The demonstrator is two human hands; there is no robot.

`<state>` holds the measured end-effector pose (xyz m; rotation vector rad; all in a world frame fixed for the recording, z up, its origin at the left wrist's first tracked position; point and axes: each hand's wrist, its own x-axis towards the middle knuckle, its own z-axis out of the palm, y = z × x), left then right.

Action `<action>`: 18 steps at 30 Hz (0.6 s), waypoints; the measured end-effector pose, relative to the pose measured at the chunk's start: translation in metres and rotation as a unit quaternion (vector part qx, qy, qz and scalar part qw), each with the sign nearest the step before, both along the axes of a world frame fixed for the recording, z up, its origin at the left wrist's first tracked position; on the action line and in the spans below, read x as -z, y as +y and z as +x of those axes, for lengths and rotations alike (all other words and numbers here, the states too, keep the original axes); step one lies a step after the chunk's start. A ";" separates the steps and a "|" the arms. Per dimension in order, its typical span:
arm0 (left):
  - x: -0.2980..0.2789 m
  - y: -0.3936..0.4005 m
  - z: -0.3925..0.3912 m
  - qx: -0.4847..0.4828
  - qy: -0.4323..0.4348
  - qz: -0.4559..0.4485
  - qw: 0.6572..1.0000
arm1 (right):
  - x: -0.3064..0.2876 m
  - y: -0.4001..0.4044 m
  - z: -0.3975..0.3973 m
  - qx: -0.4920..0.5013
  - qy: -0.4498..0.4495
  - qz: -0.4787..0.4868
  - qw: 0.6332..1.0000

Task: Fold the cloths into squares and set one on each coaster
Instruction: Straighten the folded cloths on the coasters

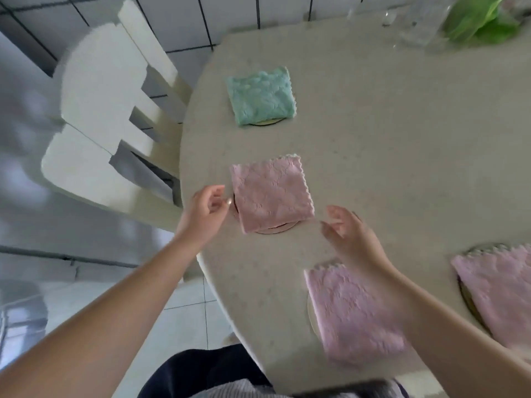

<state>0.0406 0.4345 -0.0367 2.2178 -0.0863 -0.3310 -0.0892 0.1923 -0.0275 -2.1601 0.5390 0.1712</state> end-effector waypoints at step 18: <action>0.001 -0.013 0.108 0.192 0.116 0.093 0.970 | 0.000 0.052 0.061 0.311 0.044 0.068 0.947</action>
